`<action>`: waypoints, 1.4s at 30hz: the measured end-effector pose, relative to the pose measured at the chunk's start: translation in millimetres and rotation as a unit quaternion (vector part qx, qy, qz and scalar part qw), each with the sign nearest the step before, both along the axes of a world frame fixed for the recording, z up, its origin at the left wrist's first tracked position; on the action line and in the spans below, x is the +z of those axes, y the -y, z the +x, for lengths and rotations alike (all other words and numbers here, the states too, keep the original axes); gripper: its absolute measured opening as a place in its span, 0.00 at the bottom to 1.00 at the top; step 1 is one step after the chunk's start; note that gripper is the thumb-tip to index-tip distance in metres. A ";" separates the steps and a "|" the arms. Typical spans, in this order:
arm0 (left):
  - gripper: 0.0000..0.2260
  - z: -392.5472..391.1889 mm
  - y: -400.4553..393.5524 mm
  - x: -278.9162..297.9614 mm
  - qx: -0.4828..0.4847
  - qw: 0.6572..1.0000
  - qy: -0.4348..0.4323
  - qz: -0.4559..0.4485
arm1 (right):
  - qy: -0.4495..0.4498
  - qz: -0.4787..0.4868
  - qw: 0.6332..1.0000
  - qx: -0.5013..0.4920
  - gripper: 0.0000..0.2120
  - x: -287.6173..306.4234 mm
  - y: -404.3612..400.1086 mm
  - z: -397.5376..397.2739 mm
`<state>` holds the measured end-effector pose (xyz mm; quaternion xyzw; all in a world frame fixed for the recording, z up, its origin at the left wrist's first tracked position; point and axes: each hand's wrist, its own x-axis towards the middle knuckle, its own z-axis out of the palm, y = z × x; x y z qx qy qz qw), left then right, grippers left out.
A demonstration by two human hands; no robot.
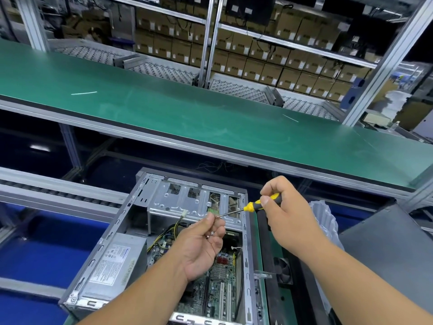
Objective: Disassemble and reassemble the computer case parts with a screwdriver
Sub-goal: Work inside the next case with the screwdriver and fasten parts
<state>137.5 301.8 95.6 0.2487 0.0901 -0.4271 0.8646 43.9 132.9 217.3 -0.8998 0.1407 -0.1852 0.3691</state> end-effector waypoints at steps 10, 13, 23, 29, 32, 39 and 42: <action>0.16 5.2 0.1 -7.0 -0.041 0.998 0.035 0.016 | 0.000 -0.058 0.998 0.010 0.11 -5.4 -2.5 8.8; 0.21 6.7 -0.6 -11.8 -0.044 0.993 0.055 0.090 | -0.010 -0.098 0.995 0.014 0.12 -4.2 -3.9 23.2; 0.09 9.4 4.3 -33.8 0.021 0.945 -0.006 0.325 | -0.091 -0.186 0.976 0.061 0.09 -18.6 -22.0 81.6; 0.06 7.2 7.2 -30.8 -0.041 0.949 0.009 0.312 | -0.111 -0.228 0.963 0.090 0.10 -21.4 -25.5 96.5; 0.06 9.9 7.9 -31.9 -0.041 0.953 0.007 0.300 | -0.134 -0.248 0.953 0.112 0.11 -16.5 -25.5 102.3; 0.08 12.0 11.4 -37.8 -0.031 0.961 -0.007 0.275 | -0.159 -0.274 0.937 0.144 0.11 -8.5 -35.3 109.7; 0.08 11.4 12.6 -36.4 -0.029 0.963 -0.006 0.269 | -0.169 -0.295 0.926 0.162 0.12 -5.7 -40.1 112.4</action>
